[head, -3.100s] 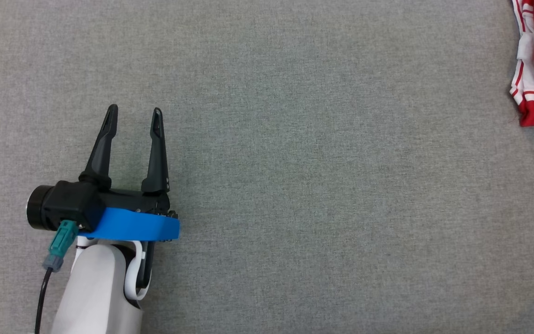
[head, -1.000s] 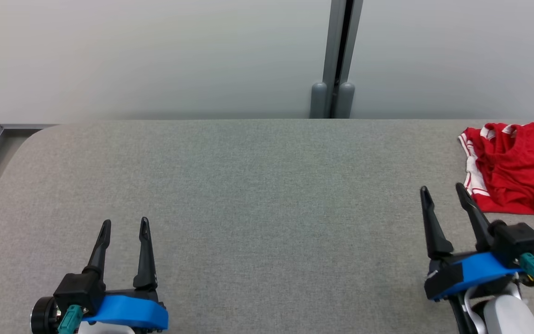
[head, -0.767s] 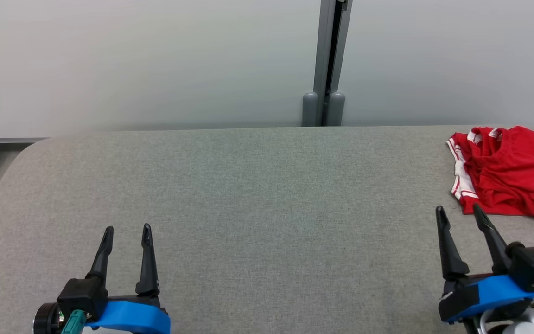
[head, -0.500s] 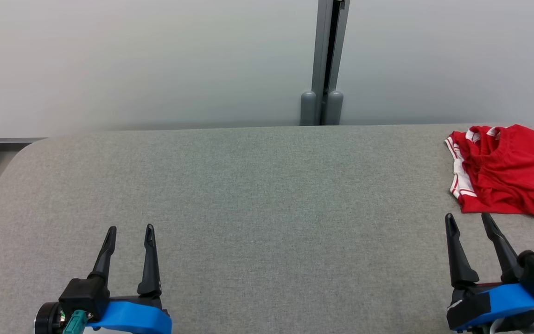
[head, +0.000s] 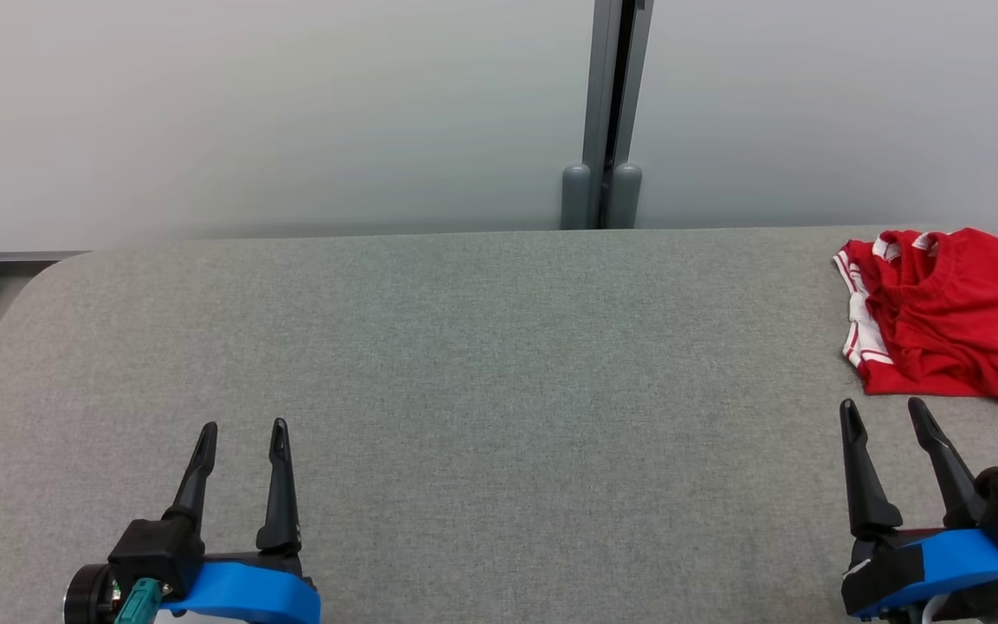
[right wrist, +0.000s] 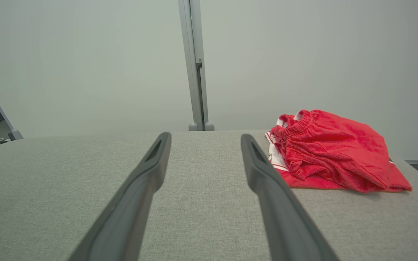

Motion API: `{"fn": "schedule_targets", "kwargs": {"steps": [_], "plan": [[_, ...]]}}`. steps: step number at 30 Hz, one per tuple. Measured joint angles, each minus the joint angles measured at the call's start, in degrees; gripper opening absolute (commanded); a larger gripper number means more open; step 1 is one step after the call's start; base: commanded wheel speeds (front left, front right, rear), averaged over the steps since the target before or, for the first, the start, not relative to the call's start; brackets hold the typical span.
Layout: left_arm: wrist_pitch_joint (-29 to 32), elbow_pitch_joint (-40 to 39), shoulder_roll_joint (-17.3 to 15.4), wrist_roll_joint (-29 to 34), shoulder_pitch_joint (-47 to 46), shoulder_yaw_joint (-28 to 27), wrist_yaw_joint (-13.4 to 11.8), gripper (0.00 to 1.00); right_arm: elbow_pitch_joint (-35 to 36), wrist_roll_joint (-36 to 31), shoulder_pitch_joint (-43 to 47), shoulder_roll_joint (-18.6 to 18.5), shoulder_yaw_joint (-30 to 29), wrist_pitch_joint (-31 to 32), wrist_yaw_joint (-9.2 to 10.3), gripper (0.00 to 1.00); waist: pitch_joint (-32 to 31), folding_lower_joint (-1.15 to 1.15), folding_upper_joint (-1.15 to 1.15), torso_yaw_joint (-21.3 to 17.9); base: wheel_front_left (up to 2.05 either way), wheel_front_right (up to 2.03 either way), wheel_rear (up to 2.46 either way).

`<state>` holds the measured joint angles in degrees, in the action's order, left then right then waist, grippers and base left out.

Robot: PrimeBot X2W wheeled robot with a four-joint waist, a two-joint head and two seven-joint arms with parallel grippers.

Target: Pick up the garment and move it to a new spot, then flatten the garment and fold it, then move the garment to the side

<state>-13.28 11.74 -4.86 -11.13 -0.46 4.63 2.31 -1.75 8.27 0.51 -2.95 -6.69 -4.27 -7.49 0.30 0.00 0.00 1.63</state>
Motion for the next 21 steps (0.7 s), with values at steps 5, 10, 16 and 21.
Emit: {"fn": "schedule_targets", "kwargs": {"steps": [5, 10, 16, 21], "plan": [[0.0, 0.0, -0.1, -0.4, 0.0, 0.1, -0.2, 1.00, -0.2, 0.3, 0.0, 0.0, 0.0, 0.0, 0.00, 1.00, 0.3, 0.00, 0.00, 0.0, 0.00, 0.00, 0.00], [0.4, 2.5, 0.2, -0.9, 1.5, 0.0, -0.2, 0.00, -2.9, 0.9, 0.1, 0.4, 0.1, 0.5, 0.00, 0.00, 0.3, 0.00, 0.00, 0.0, 0.00, 0.00, 0.00], [2.2, 2.9, 0.4, -7.2, 1.5, -0.8, 0.1, 0.00, -4.1, 7.3, 0.0, 0.4, 0.0, 1.3, 0.00, 0.00, 0.3, 0.00, 0.00, -0.1, 0.00, 0.00, 0.00], [3.3, 2.9, 0.5, -12.5, 1.4, -1.7, 0.6, 0.00, -4.5, 12.7, -0.1, 0.4, 0.0, 1.8, 0.00, 0.00, 0.3, 0.00, 0.00, -0.2, 0.00, 0.00, 0.00]]}}
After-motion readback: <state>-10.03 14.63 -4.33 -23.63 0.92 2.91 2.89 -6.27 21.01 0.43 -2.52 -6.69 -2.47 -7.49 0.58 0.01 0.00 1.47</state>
